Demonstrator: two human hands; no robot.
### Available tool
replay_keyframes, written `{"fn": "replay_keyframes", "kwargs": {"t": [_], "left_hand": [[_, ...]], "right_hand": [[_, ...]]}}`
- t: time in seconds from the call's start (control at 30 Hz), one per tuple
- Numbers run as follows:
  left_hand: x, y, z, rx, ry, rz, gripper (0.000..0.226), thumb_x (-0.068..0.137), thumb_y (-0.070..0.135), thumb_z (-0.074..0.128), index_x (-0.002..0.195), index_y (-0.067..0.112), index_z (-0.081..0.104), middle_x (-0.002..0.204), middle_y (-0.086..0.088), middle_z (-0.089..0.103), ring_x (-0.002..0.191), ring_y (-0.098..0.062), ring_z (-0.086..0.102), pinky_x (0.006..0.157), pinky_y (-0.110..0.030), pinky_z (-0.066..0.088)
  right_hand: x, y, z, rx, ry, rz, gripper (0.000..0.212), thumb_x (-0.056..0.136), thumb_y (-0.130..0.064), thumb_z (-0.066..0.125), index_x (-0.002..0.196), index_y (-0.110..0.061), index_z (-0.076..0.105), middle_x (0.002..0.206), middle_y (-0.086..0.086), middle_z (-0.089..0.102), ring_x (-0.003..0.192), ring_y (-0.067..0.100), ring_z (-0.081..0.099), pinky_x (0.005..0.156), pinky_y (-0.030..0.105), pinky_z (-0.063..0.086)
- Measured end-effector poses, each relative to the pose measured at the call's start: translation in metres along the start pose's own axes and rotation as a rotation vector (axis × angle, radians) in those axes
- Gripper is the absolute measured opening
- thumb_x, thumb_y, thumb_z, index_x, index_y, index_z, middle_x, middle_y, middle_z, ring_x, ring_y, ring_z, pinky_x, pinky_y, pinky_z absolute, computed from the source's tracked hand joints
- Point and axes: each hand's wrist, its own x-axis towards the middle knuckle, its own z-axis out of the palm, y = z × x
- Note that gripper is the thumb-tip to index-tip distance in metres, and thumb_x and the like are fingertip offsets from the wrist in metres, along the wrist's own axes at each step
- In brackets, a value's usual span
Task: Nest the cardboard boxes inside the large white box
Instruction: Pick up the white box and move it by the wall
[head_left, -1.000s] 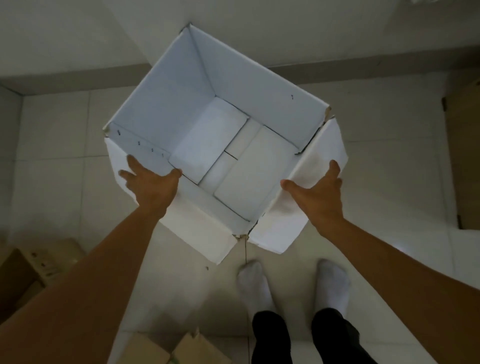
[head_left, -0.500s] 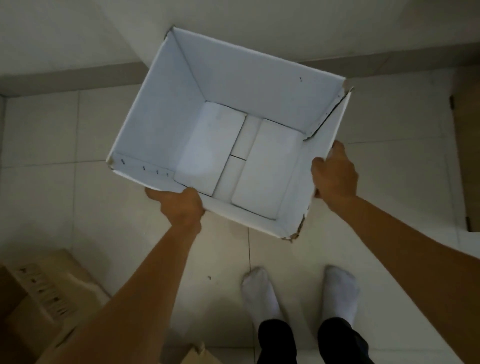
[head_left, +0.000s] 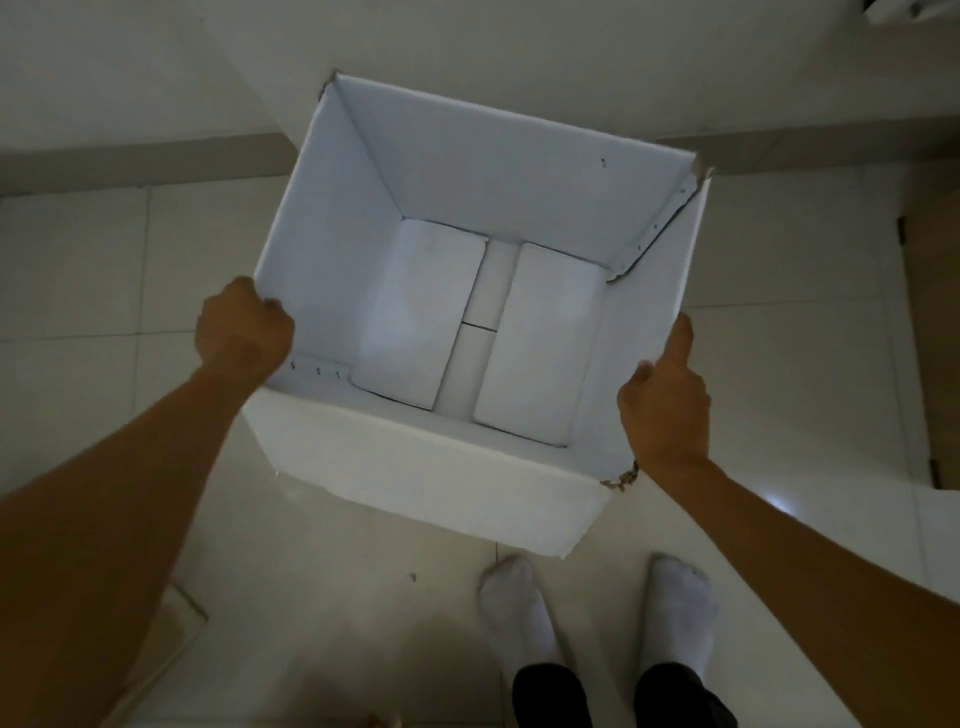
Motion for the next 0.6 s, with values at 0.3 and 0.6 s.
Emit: {"fn": "replay_keyframes", "kwargs": {"t": [0.3, 0.6], "left_hand": [[-0.042, 0.000, 0.022, 0.020, 0.071, 0.032, 0.025, 0.094, 0.016, 0.047, 0.098, -0.009, 0.050, 0.092, -0.036, 0.061, 0.085, -0.051, 0.058, 0.071, -0.047, 0.043], [-0.053, 0.004, 0.026, -0.009, 0.109, 0.016, 0.023, 0.094, 0.014, 0.048, 0.096, -0.009, 0.052, 0.088, -0.034, 0.063, 0.080, -0.050, 0.059, 0.062, -0.039, 0.032]], "right_hand": [[0.071, 0.001, -0.024, -0.142, 0.030, -0.205, 0.059, 0.091, 0.000, 0.043, 0.146, -0.003, 0.021, 0.054, -0.001, 0.034, 0.048, 0.021, 0.040, 0.047, 0.028, 0.034], [0.091, 0.003, -0.026, -0.195, -0.012, -0.233, 0.062, 0.091, 0.000, 0.043, 0.147, -0.002, 0.017, 0.054, 0.002, 0.036, 0.048, 0.022, 0.040, 0.046, 0.026, 0.032]]}}
